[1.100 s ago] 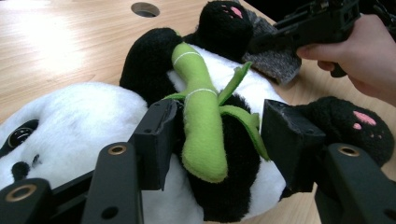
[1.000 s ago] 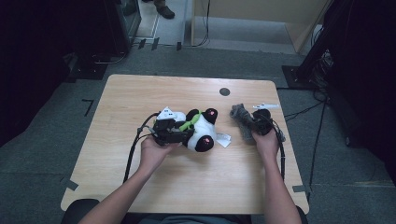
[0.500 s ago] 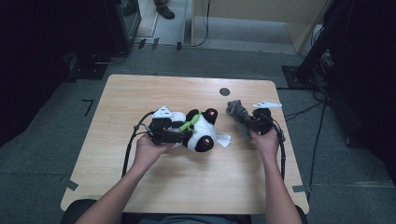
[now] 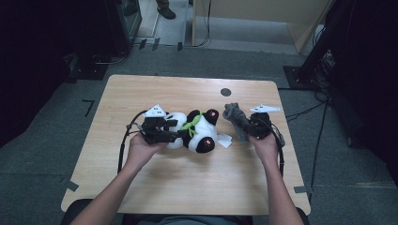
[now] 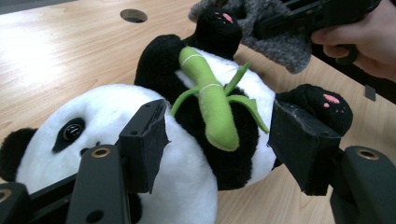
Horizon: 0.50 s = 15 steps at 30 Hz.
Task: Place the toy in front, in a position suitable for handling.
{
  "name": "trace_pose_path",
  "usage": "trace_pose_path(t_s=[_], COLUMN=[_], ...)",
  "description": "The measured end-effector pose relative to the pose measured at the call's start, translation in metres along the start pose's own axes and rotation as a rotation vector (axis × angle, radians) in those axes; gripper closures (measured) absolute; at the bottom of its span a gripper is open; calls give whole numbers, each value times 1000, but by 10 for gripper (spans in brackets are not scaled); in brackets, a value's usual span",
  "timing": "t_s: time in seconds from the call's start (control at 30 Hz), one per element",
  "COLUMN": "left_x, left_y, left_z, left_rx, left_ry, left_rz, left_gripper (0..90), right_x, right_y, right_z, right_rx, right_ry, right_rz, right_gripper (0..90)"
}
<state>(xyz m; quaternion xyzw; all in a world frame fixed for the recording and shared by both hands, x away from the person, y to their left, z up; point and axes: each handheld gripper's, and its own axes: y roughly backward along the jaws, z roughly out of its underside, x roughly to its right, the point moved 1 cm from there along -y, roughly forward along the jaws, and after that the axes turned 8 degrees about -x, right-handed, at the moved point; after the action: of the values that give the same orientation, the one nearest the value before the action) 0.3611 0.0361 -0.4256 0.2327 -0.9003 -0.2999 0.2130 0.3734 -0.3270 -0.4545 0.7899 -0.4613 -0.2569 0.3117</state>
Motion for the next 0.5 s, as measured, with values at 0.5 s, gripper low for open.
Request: trace_pose_path(t_s=[0.5], left_x=[-19], left_y=[18], left_z=[18], left_rx=[18], left_ry=[2], left_rz=[-44], left_gripper=[308], right_x=[-24], right_y=[21], right_z=[-17], right_rx=[-8], right_ry=[30], right_rz=[-58], right_gripper=[787])
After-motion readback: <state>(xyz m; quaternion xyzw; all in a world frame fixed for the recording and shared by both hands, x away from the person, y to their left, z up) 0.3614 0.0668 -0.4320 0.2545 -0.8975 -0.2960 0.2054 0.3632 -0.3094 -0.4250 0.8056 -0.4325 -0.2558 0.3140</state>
